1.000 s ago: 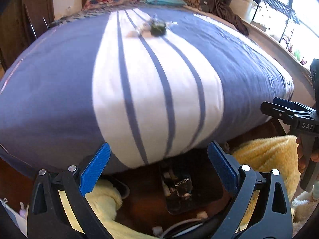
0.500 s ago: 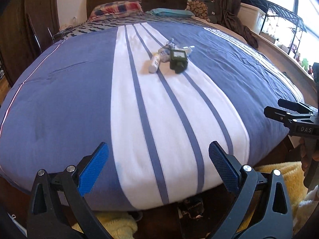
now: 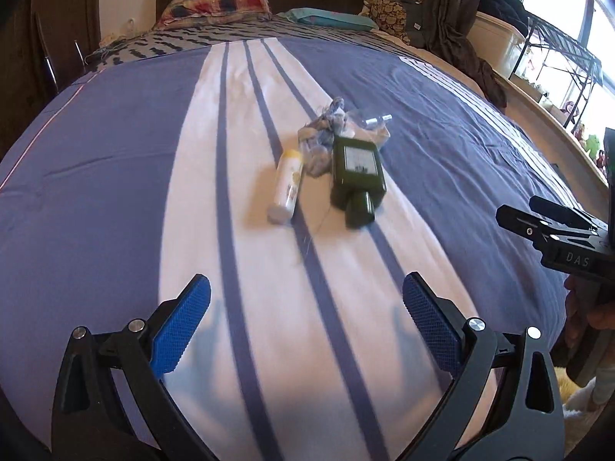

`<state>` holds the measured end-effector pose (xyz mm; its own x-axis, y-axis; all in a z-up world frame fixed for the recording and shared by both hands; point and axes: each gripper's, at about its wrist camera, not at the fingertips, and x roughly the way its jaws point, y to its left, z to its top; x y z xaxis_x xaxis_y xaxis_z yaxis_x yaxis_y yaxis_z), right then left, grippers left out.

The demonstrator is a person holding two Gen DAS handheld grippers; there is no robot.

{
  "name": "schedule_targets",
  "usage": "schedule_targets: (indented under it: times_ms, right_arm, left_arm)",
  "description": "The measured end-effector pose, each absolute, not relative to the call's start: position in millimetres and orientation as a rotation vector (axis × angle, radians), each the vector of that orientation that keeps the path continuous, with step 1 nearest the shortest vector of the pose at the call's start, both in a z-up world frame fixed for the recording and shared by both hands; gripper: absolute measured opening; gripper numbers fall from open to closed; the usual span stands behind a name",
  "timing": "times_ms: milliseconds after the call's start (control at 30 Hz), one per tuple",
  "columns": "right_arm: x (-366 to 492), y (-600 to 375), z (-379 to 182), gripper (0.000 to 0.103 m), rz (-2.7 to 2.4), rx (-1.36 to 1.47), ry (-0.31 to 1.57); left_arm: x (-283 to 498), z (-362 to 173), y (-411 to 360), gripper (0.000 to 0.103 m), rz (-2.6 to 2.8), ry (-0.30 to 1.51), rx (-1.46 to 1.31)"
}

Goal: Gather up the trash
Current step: 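Grasp the green bottle with the left tool while the right tool grasps the blue-white cloth bundle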

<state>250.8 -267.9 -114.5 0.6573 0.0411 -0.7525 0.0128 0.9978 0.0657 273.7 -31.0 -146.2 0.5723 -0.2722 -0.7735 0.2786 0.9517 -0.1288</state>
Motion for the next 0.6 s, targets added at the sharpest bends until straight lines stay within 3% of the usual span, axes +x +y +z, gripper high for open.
schedule_targets:
  times_ms: [600]
  right_arm:
    - [346, -262, -108, 0.099, 0.052, 0.105, 0.841]
  left_arm:
    - [364, -166, -75, 0.095, -0.304, 0.969, -0.004]
